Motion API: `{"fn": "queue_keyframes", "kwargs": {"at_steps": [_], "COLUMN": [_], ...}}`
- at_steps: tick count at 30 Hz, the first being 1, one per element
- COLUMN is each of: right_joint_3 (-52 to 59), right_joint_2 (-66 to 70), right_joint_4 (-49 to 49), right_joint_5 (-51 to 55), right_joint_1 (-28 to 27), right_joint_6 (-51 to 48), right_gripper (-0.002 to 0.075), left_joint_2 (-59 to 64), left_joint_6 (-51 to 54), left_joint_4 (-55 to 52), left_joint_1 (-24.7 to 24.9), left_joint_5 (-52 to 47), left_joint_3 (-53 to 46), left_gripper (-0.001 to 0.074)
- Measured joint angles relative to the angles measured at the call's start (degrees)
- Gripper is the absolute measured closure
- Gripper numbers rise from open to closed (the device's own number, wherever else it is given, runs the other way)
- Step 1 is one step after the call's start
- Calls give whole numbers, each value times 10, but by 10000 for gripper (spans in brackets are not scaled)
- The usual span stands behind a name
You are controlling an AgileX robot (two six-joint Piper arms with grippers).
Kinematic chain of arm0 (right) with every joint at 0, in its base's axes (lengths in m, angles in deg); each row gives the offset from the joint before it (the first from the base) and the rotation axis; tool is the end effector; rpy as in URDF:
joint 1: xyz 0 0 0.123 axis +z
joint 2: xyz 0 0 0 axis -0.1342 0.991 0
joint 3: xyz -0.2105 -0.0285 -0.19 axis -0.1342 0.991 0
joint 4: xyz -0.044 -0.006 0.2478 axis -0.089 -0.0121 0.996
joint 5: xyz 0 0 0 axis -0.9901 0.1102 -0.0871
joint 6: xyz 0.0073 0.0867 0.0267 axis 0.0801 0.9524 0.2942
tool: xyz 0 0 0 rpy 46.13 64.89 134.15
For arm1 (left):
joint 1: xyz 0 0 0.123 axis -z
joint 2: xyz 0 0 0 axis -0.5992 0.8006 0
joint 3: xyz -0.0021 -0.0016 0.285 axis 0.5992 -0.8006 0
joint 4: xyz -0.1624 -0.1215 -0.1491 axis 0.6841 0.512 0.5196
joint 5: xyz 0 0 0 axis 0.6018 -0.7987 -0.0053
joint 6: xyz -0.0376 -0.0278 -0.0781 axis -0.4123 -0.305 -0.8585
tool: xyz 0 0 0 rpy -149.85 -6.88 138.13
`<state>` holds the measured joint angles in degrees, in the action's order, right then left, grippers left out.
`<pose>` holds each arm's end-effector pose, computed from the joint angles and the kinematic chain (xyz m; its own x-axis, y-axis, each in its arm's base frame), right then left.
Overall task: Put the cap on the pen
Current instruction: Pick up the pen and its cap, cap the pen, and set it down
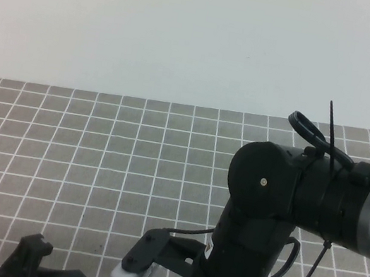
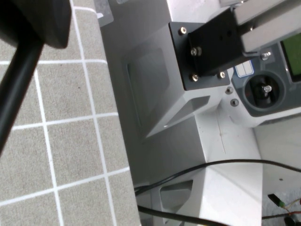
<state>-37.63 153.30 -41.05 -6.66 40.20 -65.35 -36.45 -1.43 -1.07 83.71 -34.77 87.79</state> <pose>0.2026 0.2961 0.2441 -0.2986 -0.8942 -0.3335 -0.8959 0.1421 0.4210 0.0982 -0.1047 0.2194 0.6248 0.7546 -0.2003 0.5176 -0.2083 0.8299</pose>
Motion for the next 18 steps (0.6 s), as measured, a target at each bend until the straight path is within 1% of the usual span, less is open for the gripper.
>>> {"fn": "queue_keyframes", "kwargs": {"at_steps": [11, 18], "right_joint_3": [0, 0], "right_joint_2": [0, 0], "right_joint_4": [-18, -24], "right_joint_5": [-5, -17], "right_joint_1": [0, 0], "right_joint_6": [-10, -39], "right_gripper": [729, 729], "left_joint_2": [0, 0], "left_joint_6": [0, 0], "left_joint_4": [1, 11], "left_joint_1": [1, 1], "left_joint_5": [0, 0], "left_joint_3": [0, 0], "left_gripper": [659, 659]}}
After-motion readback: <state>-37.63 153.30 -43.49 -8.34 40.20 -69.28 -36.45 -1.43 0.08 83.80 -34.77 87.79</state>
